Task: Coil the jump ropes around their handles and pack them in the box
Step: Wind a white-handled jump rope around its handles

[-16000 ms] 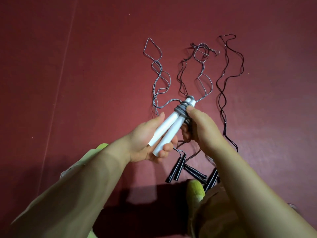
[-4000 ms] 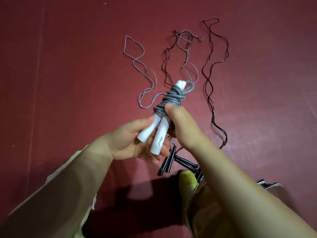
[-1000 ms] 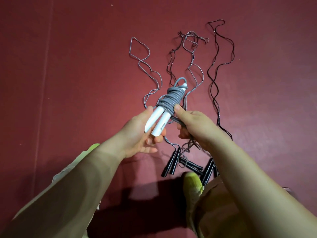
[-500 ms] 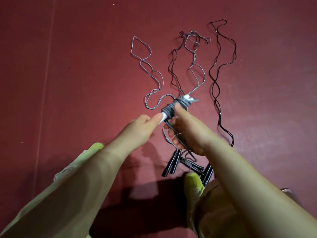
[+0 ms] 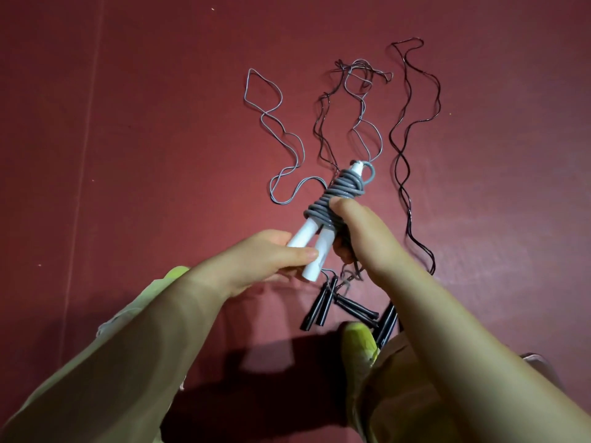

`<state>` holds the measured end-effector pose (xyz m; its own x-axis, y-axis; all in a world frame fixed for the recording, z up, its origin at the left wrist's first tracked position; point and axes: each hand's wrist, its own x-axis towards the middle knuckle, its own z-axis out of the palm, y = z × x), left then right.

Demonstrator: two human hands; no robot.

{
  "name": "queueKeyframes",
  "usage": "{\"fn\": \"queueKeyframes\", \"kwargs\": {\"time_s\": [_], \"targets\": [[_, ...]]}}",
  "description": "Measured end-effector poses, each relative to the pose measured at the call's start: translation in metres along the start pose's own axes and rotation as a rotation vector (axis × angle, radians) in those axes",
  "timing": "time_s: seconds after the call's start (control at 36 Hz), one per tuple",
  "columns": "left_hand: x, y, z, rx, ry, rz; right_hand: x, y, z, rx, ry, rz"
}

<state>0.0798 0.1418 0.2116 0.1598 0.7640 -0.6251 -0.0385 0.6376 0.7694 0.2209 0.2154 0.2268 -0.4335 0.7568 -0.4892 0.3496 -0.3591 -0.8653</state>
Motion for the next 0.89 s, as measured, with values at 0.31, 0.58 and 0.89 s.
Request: {"fn": "queueKeyframes", "kwargs": {"time_s": [0.31, 0.58, 0.89], "targets": [[-0.004, 0.007, 0.003, -0.46, -0.378, -0.168, -0.007, -0.006, -0.001, -0.036, -0.147, -0.069], [-0.008, 0.009, -0.003, -0.434, -0.399, -0.156, -0.008, -0.007, -0.007, -0.103, -0.153, -0.009], [-0.007, 0.003, -0.004, -0.269, -0.28, -0.199, -0.003, 0.001, -0.013, -0.293, -0.184, 0.07]]}}
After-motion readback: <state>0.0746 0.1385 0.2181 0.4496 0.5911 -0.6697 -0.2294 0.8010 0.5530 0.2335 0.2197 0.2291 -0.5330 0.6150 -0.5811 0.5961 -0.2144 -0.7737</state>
